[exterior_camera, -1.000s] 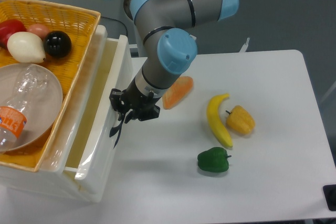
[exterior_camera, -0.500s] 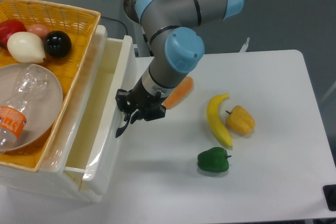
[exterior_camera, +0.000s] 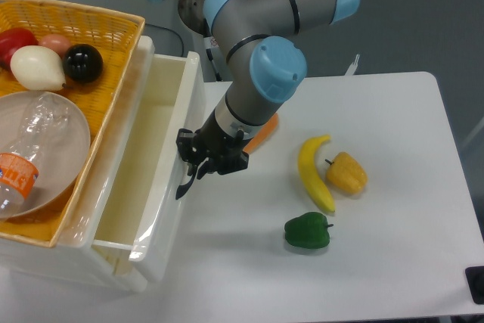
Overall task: Slide open the top white drawer
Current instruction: 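Pull the handle outward, sliding the top drawer open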
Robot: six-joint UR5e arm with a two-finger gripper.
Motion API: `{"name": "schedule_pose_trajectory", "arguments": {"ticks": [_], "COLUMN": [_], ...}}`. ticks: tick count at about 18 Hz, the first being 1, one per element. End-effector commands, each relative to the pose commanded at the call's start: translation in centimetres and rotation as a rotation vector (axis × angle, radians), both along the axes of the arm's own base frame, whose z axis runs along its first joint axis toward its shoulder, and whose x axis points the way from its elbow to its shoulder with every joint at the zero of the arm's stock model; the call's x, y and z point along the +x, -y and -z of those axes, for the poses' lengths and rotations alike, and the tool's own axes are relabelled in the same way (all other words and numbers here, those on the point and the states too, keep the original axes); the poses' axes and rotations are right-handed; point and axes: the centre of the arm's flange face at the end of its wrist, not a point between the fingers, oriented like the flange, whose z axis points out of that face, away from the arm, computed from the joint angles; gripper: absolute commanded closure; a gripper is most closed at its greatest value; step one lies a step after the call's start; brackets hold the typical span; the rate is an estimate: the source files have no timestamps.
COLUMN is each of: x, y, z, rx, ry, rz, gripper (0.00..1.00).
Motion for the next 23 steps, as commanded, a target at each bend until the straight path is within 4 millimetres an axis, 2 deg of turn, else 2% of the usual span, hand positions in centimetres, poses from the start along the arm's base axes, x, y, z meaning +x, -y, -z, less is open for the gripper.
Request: {"name": "schedule_pose_trajectory", "arguments": {"ticks": [23], "x": [-4.1], "y": [2.7], "z": [-0.1], "rx": [0.015], "ry": [-0.010], "rz": [-0.051], "gripper": [0.76]}}
